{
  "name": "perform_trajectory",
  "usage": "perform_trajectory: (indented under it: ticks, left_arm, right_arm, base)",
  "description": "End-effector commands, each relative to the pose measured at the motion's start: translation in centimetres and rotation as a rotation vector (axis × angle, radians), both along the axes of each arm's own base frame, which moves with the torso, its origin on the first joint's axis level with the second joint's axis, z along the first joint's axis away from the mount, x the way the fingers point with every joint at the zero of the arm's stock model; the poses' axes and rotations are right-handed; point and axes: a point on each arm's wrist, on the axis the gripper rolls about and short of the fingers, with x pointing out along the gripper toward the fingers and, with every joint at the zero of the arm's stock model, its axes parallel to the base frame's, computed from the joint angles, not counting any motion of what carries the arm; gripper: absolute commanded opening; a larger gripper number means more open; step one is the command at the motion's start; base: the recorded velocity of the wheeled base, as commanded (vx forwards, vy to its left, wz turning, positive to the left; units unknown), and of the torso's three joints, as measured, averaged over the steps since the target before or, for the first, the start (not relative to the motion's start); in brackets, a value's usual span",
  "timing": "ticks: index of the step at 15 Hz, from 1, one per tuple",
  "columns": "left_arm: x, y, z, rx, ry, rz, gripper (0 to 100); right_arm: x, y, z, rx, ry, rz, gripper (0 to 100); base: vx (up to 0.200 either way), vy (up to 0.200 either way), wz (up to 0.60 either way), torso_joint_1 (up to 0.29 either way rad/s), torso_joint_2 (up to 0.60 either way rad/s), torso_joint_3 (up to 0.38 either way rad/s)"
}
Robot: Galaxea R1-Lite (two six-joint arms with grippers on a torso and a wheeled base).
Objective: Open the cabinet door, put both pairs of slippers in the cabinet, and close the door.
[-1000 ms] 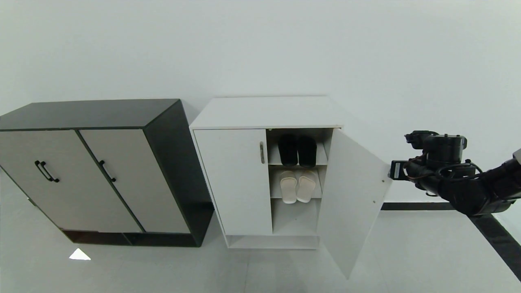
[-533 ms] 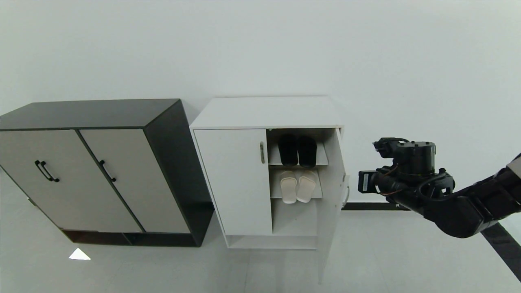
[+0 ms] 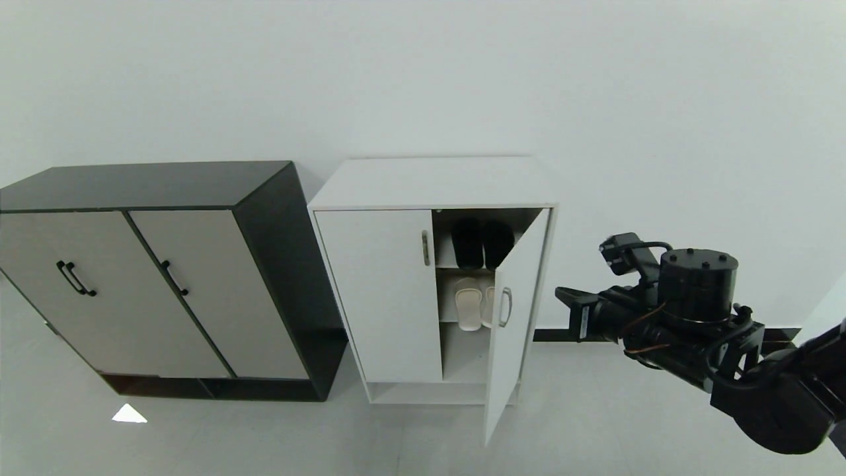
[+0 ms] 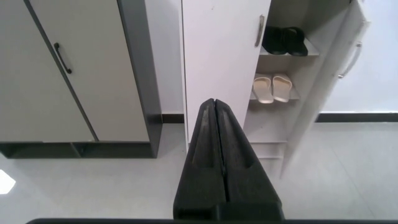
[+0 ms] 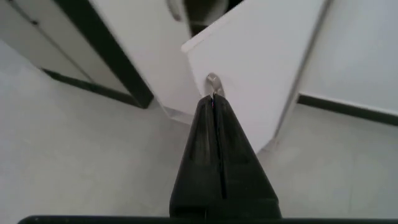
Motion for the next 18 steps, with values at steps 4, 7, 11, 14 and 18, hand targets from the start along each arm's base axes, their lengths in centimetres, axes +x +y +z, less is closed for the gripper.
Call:
perform_trajectory:
  ticks: [4, 7, 11, 14, 18]
  left_arm:
    - [0.0, 0.0, 0.0, 0.000, 0.001, 0.001, 0]
    - [0.0, 0.0, 0.0, 0.000, 0.000, 0.000, 0]
    - [0.0, 0.0, 0.0, 0.000, 0.000, 0.001, 0]
    - [0.0, 0.0, 0.0, -0.002, 0.001, 0.001, 0]
    - [0.0, 0.0, 0.0, 0.000, 0.001, 0.000, 0]
  right_arm:
    - [-1.0, 0.6, -2.0, -0.039, 0.030, 0.041, 0]
    - [-1.4, 1.2, -2.6, -0.048, 0.048, 0.064, 0]
    - [-1.9, 2.4, -3.2, -0.060, 0.062, 0.101, 0]
    - [-1.7, 2.6, -4.2, -0.074, 0.087, 0.104, 0]
    - [-1.6, 3.1, -4.4, -0.068, 0.091, 0.136, 0]
  base:
    - [0.200, 0.000, 0.00, 0.000, 0.00, 0.004]
    - [0.200, 0.000, 0.00, 0.006, 0.00, 0.004]
    - [0.200, 0.000, 0.00, 0.002, 0.00, 0.001]
    - [0.133, 0.000, 0.00, 0.002, 0.00, -0.002]
    - [0.000, 0.000, 0.00, 0.000, 0.00, 0.000]
